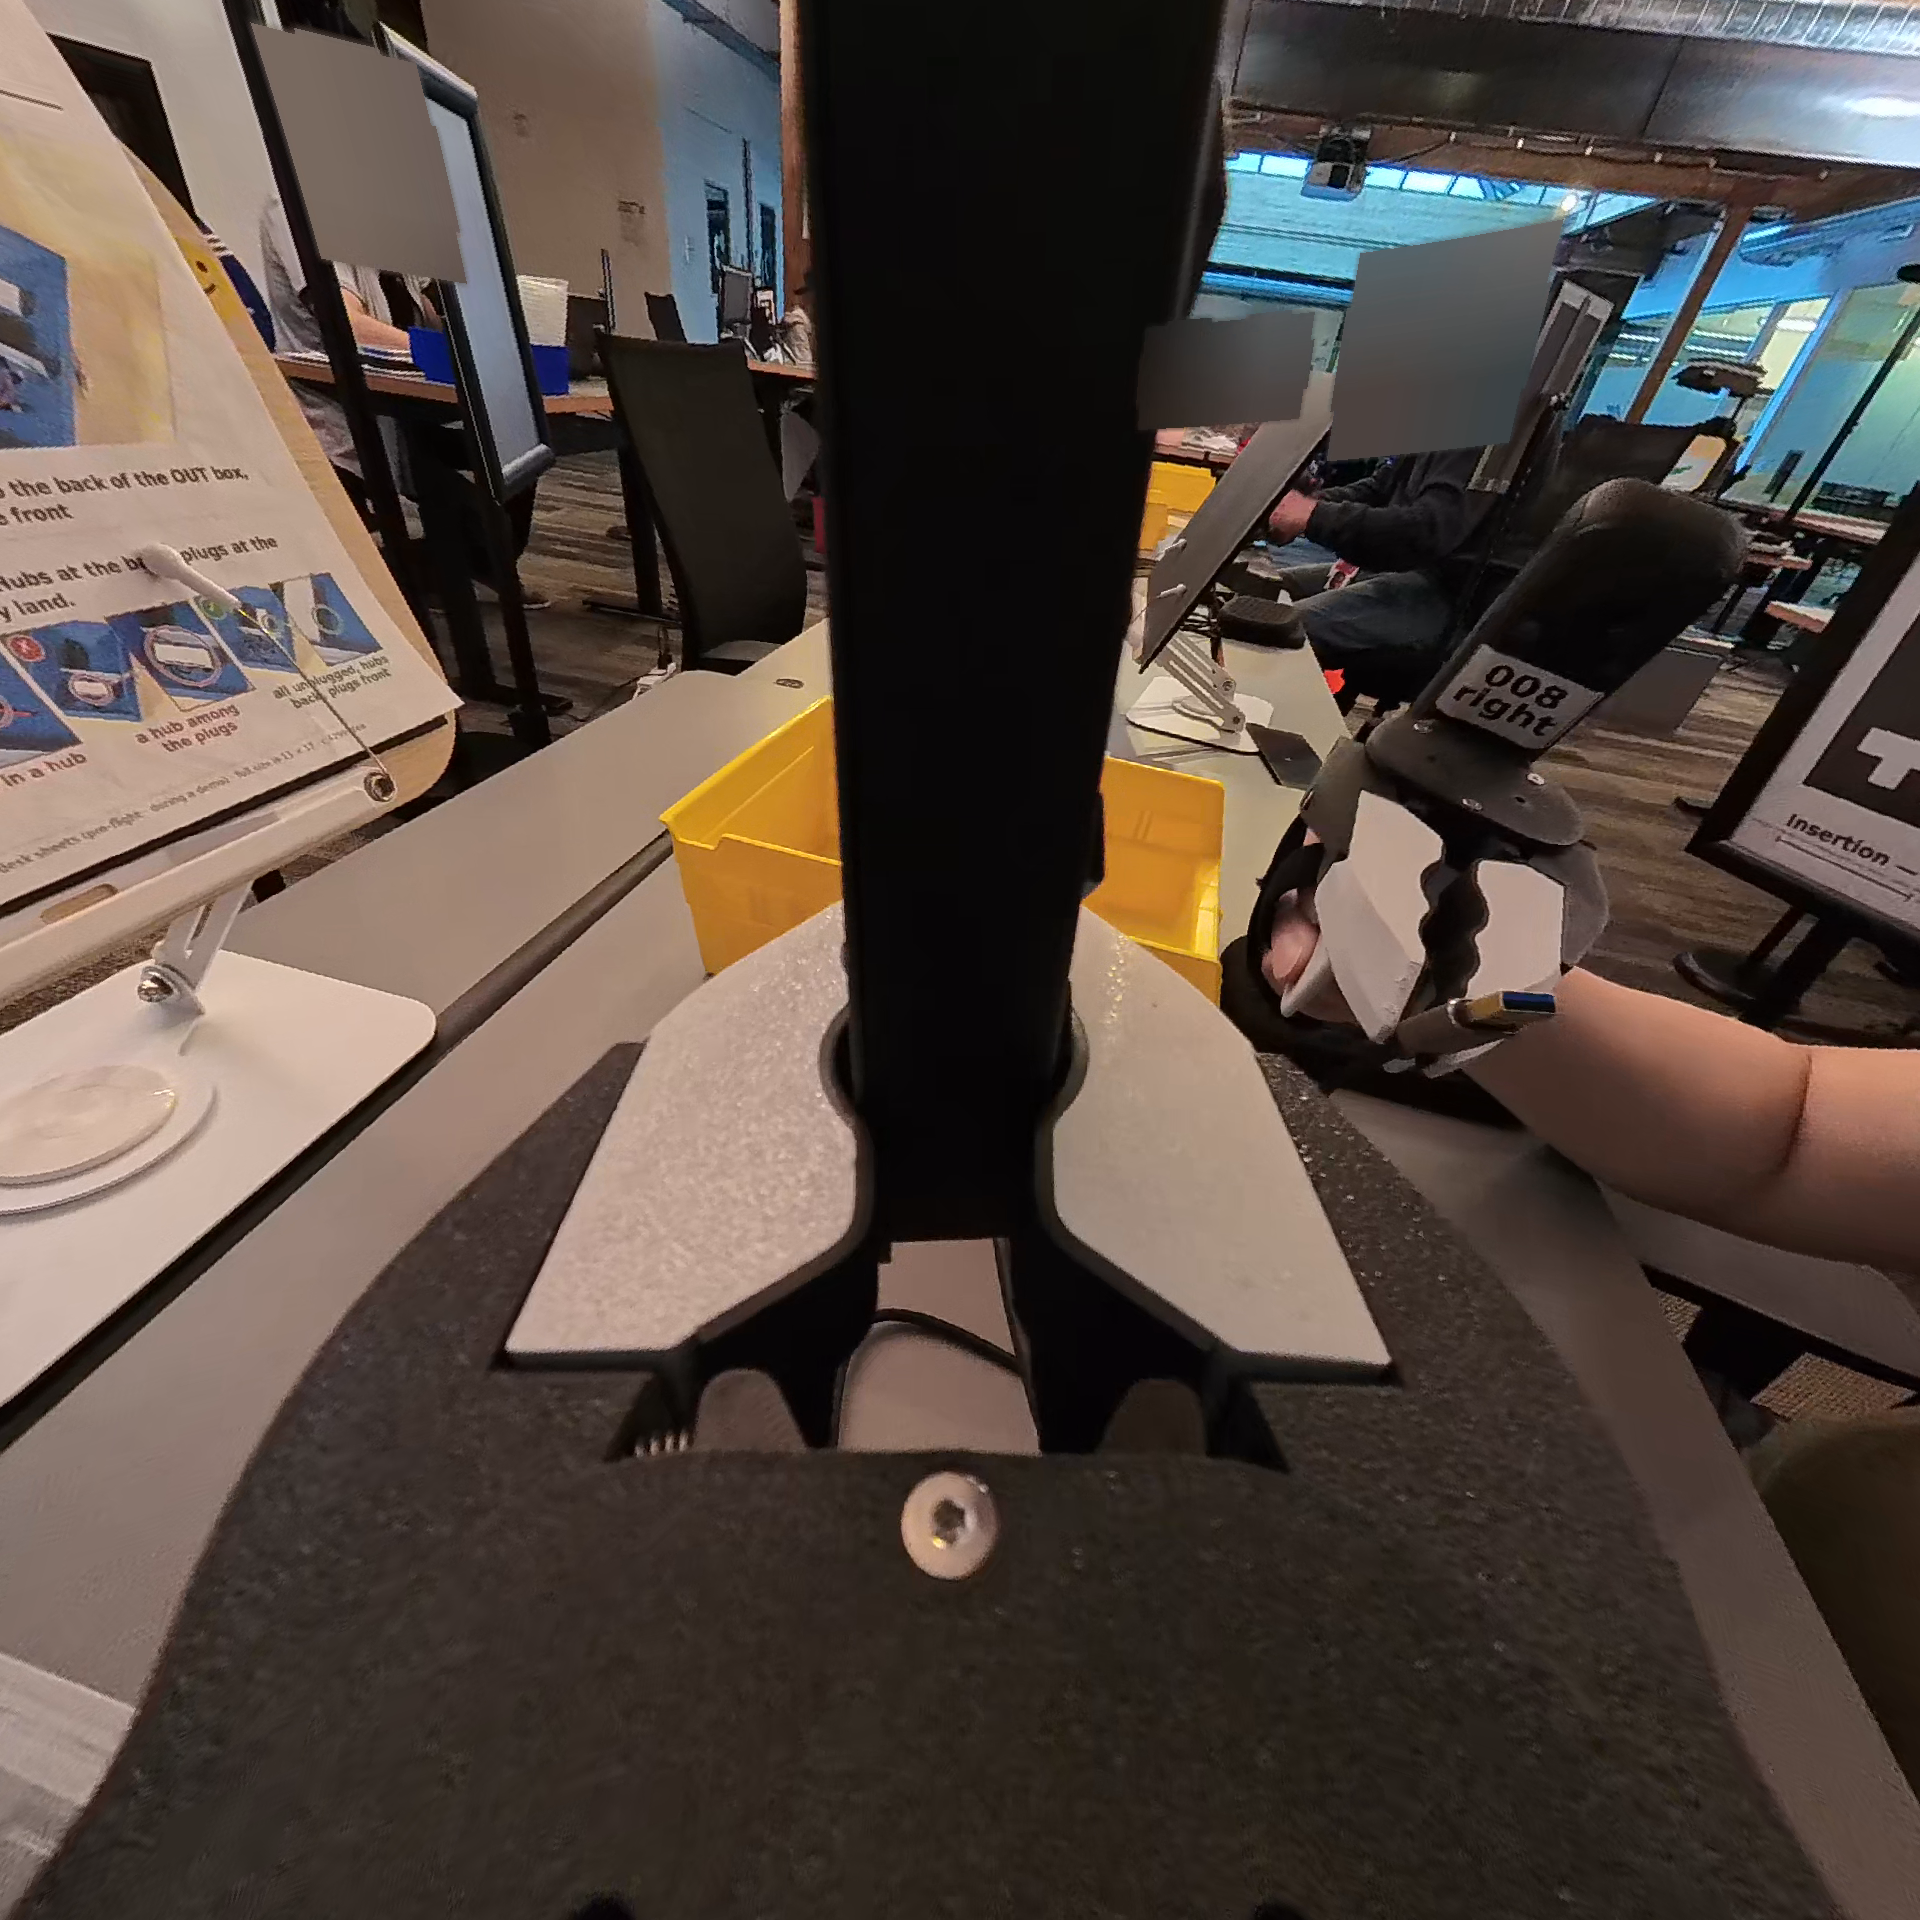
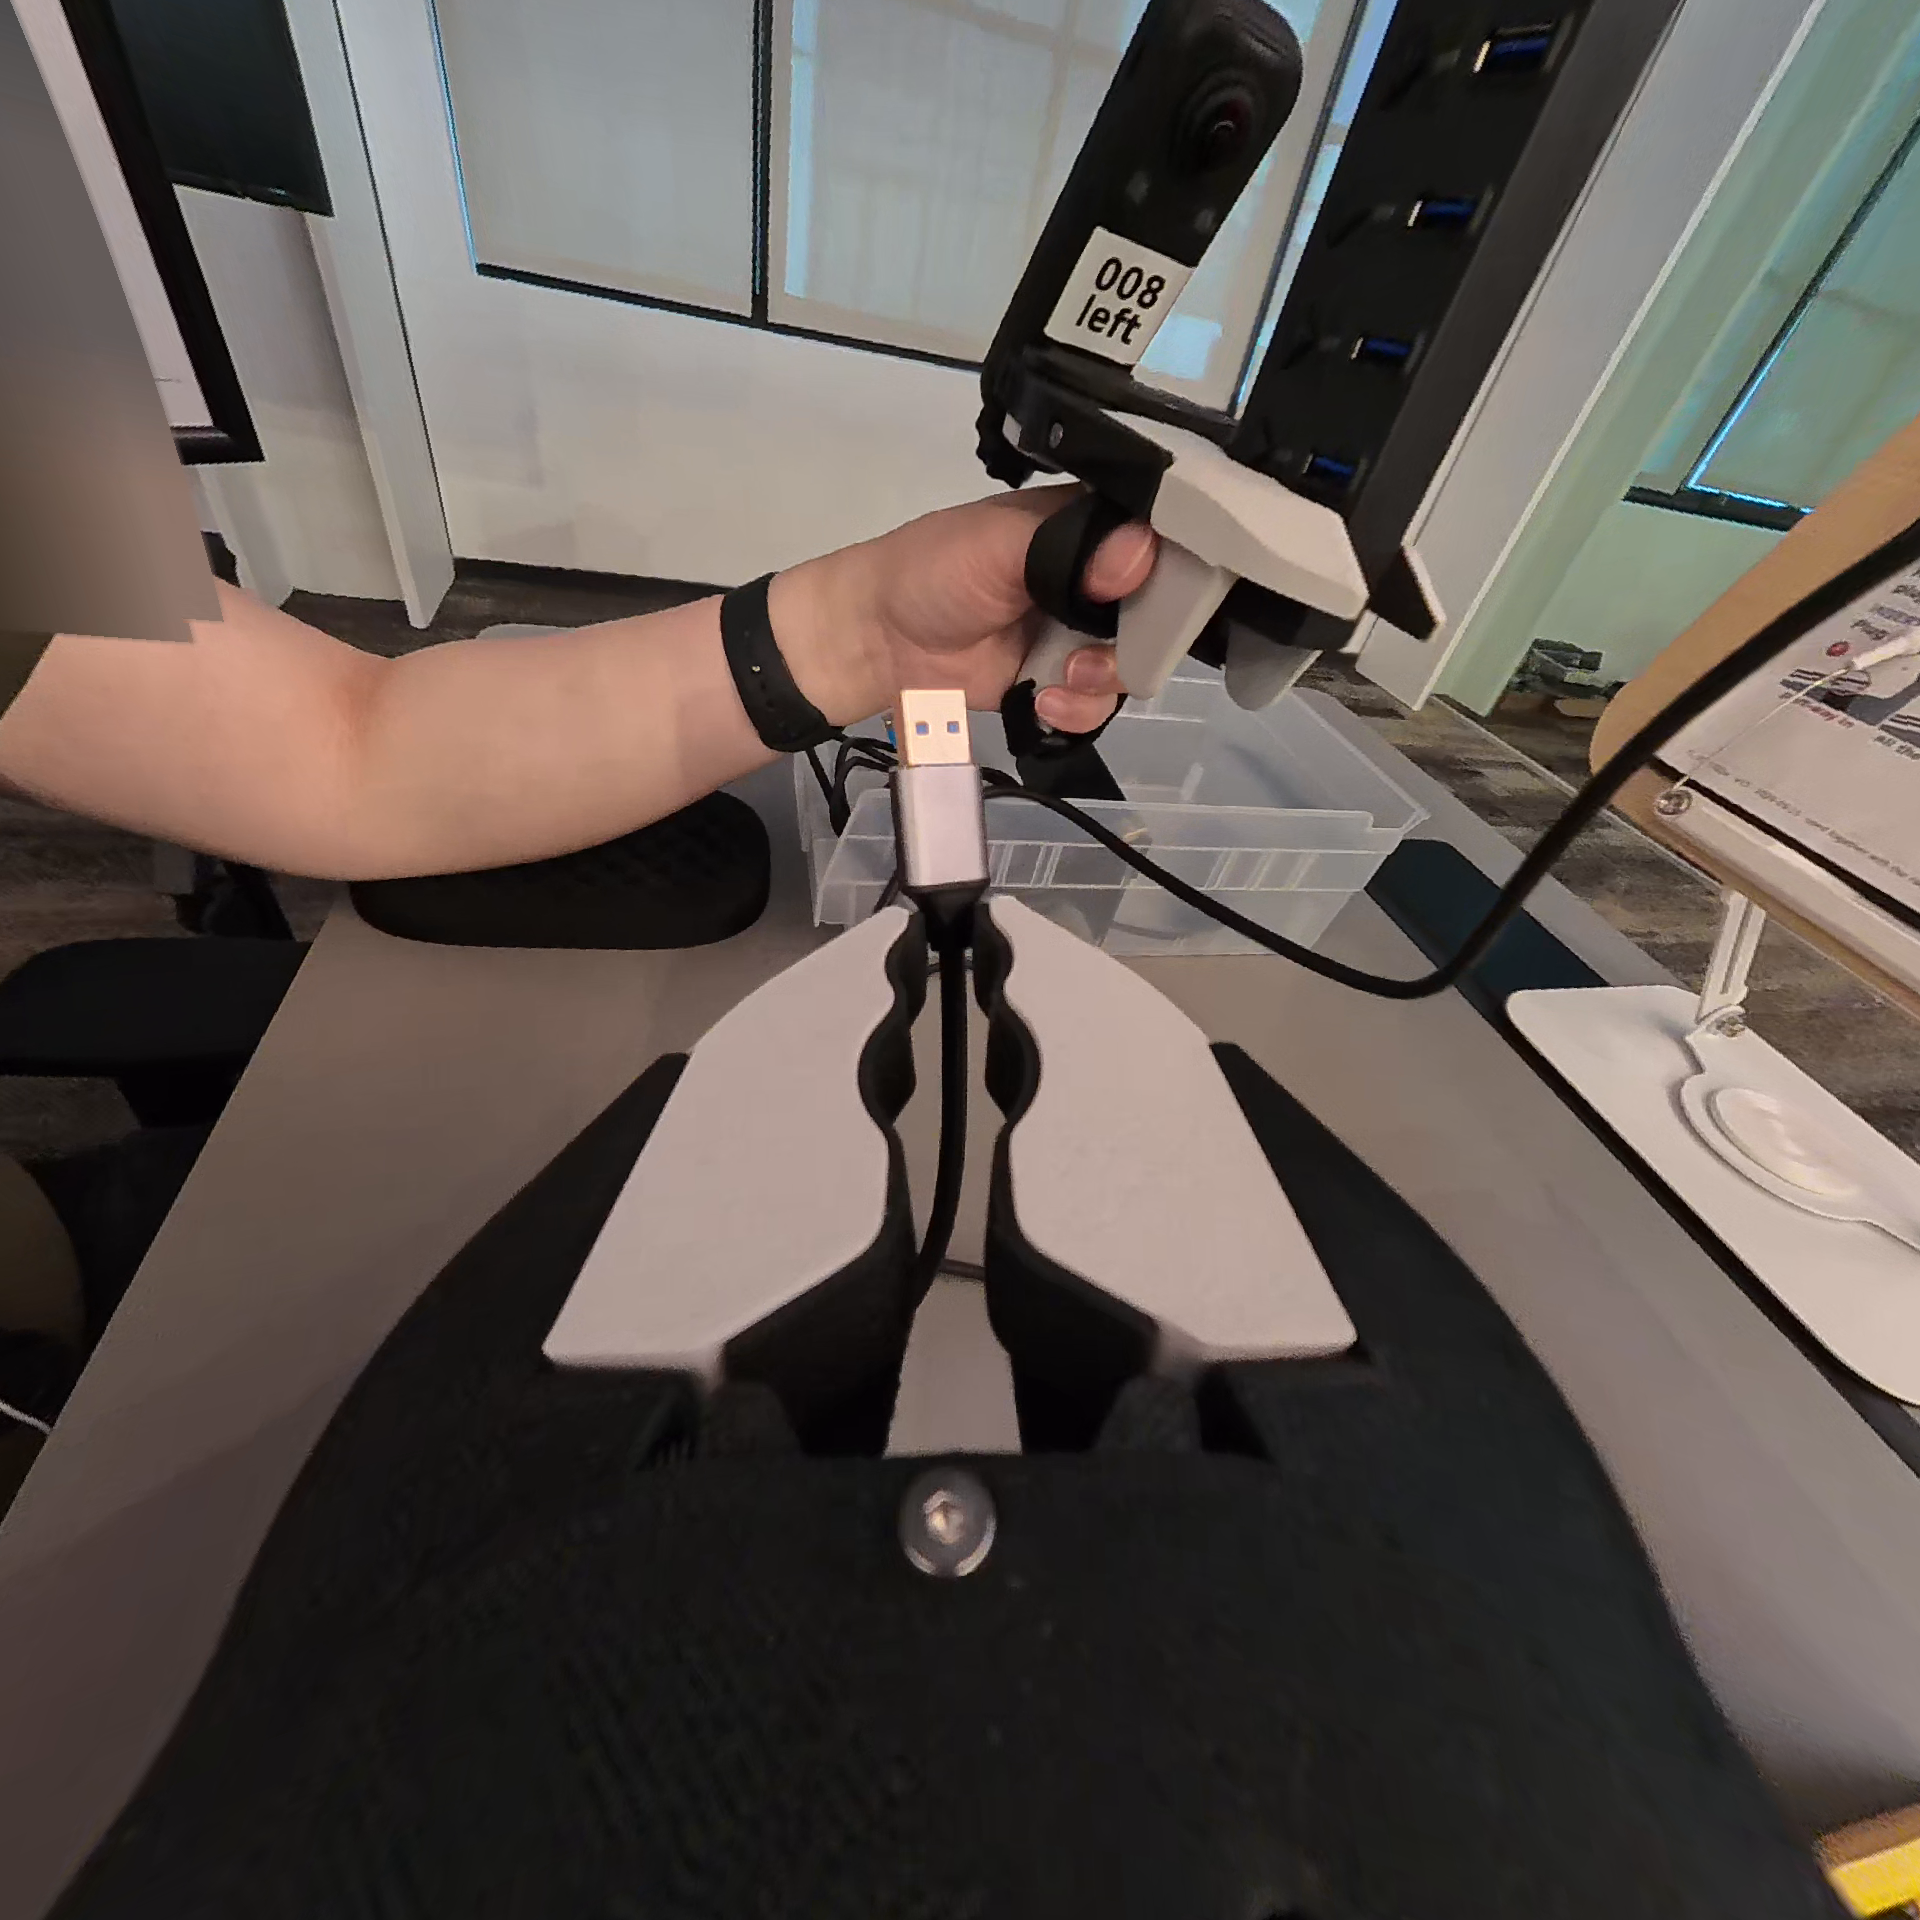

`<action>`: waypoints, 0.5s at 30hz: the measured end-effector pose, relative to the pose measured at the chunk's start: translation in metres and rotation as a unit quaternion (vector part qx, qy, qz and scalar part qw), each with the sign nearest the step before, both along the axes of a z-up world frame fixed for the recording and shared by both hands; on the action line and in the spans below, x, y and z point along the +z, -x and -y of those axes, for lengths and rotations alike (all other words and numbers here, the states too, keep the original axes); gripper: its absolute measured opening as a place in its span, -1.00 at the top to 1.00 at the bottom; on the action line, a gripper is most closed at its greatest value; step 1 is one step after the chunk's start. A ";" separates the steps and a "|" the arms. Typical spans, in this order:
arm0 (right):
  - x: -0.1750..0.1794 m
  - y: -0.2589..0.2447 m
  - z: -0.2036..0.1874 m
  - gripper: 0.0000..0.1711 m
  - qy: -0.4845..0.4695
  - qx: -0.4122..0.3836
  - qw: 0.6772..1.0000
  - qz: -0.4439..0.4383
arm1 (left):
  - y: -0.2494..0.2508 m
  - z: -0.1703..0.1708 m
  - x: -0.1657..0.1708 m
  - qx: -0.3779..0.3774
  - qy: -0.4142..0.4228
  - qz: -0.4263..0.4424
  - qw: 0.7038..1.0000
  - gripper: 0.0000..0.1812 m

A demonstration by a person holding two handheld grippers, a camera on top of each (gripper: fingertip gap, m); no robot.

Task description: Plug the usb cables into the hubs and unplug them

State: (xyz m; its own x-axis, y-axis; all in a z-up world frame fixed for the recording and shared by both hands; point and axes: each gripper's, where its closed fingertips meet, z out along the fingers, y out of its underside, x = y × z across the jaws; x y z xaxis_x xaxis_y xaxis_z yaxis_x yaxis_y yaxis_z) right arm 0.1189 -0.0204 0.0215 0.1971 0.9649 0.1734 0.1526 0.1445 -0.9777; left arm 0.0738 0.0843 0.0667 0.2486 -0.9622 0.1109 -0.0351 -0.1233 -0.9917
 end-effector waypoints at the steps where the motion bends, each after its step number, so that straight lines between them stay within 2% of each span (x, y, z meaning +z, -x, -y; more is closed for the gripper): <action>1: -0.001 0.000 -0.001 0.89 0.004 -0.001 1.000 0.000 | 0.000 0.000 0.000 0.000 0.001 0.000 1.000 0.72; 7: -0.005 -0.001 -0.003 0.89 0.035 0.002 0.999 -0.011 | 0.000 -0.001 -0.001 0.002 0.001 0.000 1.000 0.72; 15: 0.002 0.003 -0.007 0.89 0.164 0.055 0.980 -0.098 | 0.001 -0.002 0.000 0.003 0.000 0.005 1.000 0.72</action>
